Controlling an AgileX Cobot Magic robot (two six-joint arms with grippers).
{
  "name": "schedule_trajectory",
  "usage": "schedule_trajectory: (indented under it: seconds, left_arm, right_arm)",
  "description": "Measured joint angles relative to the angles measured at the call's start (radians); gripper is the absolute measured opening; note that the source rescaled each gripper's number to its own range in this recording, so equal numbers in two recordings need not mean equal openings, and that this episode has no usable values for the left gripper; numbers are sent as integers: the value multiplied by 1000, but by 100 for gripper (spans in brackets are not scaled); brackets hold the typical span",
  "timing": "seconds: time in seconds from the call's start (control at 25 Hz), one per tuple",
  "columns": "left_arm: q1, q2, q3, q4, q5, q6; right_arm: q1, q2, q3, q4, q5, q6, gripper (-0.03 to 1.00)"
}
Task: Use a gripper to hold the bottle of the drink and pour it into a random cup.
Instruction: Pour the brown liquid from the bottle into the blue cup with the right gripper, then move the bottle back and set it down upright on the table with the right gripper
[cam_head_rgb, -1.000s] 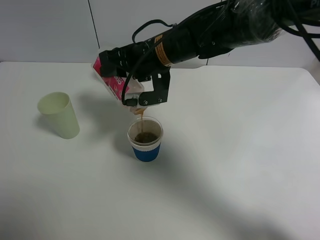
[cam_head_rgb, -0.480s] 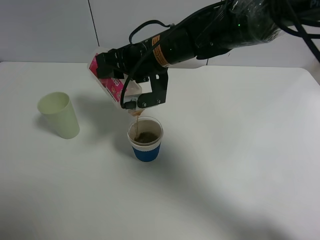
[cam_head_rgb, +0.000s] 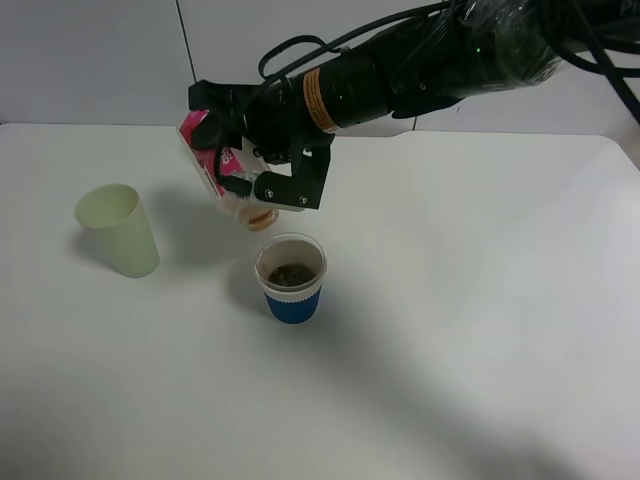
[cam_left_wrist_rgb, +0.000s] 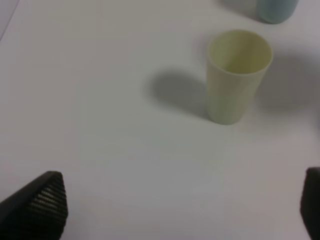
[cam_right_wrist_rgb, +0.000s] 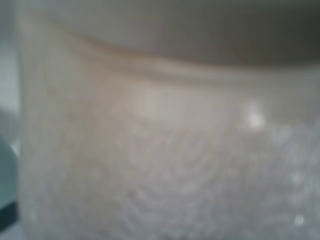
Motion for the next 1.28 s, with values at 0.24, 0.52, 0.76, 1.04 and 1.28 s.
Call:
schedule_trajectory:
  seconds: [0.24,0.52,0.76,1.04,1.28]
  left_arm:
    - [0,0,0,0,0,0]
    - [0,0,0,0,0,0]
    - [0,0,0,0,0,0]
    - [0,0,0,0,0,0]
    - [0,0,0,1,0,0]
  right_arm:
    - [0,0,0,1,0,451,1]
    - [-27,0,0,68,4,1056,1]
    - [-65,0,0,150,22,1570,1]
    - [-93,0,0,158,29,2023,1]
    - [-116,0,0,142,52,2166,1]
